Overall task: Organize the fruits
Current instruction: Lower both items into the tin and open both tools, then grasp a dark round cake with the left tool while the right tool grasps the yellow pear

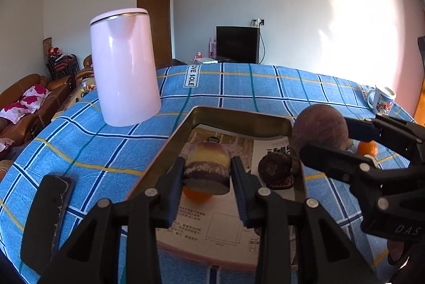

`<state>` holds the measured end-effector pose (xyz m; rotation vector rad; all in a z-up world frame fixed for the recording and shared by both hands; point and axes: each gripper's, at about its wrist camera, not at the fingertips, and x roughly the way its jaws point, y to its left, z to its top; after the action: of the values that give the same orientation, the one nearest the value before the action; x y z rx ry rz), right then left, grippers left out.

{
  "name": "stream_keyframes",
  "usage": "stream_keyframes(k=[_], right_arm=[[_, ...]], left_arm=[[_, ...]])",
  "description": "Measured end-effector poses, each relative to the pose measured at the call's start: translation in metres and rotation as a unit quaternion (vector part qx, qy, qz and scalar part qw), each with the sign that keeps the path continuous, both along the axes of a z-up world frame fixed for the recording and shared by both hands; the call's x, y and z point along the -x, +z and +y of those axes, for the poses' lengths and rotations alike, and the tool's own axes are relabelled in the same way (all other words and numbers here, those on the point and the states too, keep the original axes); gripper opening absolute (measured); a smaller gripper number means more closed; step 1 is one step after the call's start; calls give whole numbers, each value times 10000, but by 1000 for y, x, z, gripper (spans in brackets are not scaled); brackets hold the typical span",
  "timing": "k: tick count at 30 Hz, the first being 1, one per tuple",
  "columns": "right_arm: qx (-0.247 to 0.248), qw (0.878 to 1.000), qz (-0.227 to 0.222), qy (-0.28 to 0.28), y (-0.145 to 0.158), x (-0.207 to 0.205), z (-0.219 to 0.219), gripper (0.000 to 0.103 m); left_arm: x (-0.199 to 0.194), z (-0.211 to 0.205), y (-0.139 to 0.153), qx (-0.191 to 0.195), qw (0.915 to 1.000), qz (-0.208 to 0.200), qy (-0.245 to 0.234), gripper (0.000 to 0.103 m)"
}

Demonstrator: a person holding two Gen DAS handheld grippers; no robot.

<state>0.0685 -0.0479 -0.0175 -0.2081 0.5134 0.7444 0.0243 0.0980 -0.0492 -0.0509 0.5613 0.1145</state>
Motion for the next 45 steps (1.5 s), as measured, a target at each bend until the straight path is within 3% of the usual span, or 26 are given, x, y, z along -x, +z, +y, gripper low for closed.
stream_keyframes(k=[18,22,28,38,45], right_arm=[[544,9965,474,431,-31,-4,43,53],[497,9966,467,452,-31,-2,42,56],[268,9990,314,141,-15,8,-5,58],[483,9884,551,-1332,-27,9,-132,58],[372,9876,982,-1164,-38,4,-139,55]], left_arm=[[-2,22,-10,111,9996,212,163,37],[1,23,-8,161,9995,160,215,51],[12,8,3,189,9997,-113,60,70],[6,-55,7,218,9970,-61,-746,72],[2,-87,12,6,9941,-1,-1082,73]])
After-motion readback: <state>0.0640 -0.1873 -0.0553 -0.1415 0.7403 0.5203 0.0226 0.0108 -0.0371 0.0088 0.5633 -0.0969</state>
